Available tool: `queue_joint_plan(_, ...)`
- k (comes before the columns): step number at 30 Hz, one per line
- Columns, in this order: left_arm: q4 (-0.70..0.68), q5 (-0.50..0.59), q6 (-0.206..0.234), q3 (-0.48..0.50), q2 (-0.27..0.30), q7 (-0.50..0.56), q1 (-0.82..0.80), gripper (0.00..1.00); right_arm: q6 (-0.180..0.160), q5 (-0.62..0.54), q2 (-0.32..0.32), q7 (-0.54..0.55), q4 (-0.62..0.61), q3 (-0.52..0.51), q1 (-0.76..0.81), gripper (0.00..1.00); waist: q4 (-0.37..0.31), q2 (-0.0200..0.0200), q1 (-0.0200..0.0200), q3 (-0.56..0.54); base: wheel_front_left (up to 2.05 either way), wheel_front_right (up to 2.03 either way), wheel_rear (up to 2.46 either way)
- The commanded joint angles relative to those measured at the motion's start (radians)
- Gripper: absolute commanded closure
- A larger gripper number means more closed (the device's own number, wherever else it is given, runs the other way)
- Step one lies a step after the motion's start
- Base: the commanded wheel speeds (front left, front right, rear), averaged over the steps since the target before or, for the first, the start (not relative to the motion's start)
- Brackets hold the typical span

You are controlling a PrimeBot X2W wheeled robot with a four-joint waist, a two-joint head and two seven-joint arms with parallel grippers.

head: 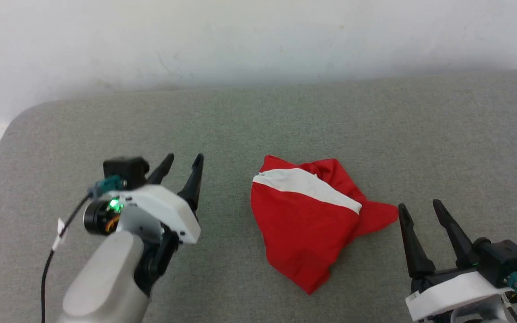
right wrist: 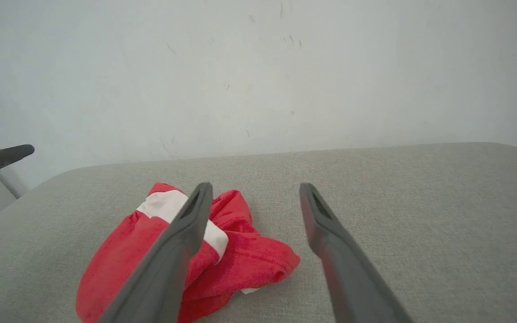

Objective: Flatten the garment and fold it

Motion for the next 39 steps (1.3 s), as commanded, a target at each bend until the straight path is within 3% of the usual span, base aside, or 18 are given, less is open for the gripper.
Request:
queue_joint_plan(1,-0.002,-0.006,-0.008,0.0,0.005,0.005,-0.026,0.0,-0.001,0.002,0.002,0.001,0.0,0.0,-0.015,0.0,-0.01,0.0001,0.0001,0.011,0.0,0.0,0.0)
queue_joint_plan(7,0.079,-0.065,-0.087,-0.032,-0.026,0.143,-0.163,0.0,-0.001,0.002,0.002,-0.001,0.004,0.01,-0.043,0.0,-0.053,0.0001,0.0001,0.056,0.0,0.0,0.0)
queue_joint_plan(13,0.251,-0.111,-0.158,-0.1,-0.087,0.327,-0.302,0.0,-0.001,0.015,0.002,-0.01,0.028,0.032,-0.069,0.0,-0.111,0.0001,0.0001,0.094,0.0,0.0,0.0)
queue_joint_plan(24,0.561,-0.145,-0.198,-0.198,-0.178,0.557,-0.42,0.0,-0.001,0.018,0.002,-0.025,0.061,0.04,-0.088,0.0,-0.166,0.0001,0.0001,0.121,0.0,0.0,0.0)
queue_joint_plan(26,0.578,-0.149,-0.204,-0.206,-0.188,0.548,-0.428,1.0,-0.001,0.017,0.002,-0.024,0.063,0.038,-0.089,0.0,-0.165,0.0001,0.0001,0.119,0.0,0.0,0.0)
queue_joint_plan(29,0.59,-0.139,-0.211,-0.226,-0.195,0.509,-0.442,1.0,-0.001,0.016,0.002,-0.024,0.066,0.032,-0.089,0.0,-0.156,0.0001,0.0001,0.111,0.0,0.0,0.0)
queue_joint_plan(34,0.562,-0.125,-0.214,-0.206,-0.184,0.345,-0.479,1.0,-0.001,0.013,0.002,-0.021,0.063,0.02,-0.08,0.0,-0.121,0.0001,0.0001,0.094,0.0,0.0,0.0)
queue_joint_plan(39,0.474,-0.107,-0.17,-0.156,-0.128,0.159,-0.444,1.0,-0.001,0.012,0.002,-0.014,0.062,0.018,-0.064,0.0,-0.089,0.0001,0.0001,0.047,0.0,0.0,0.0)
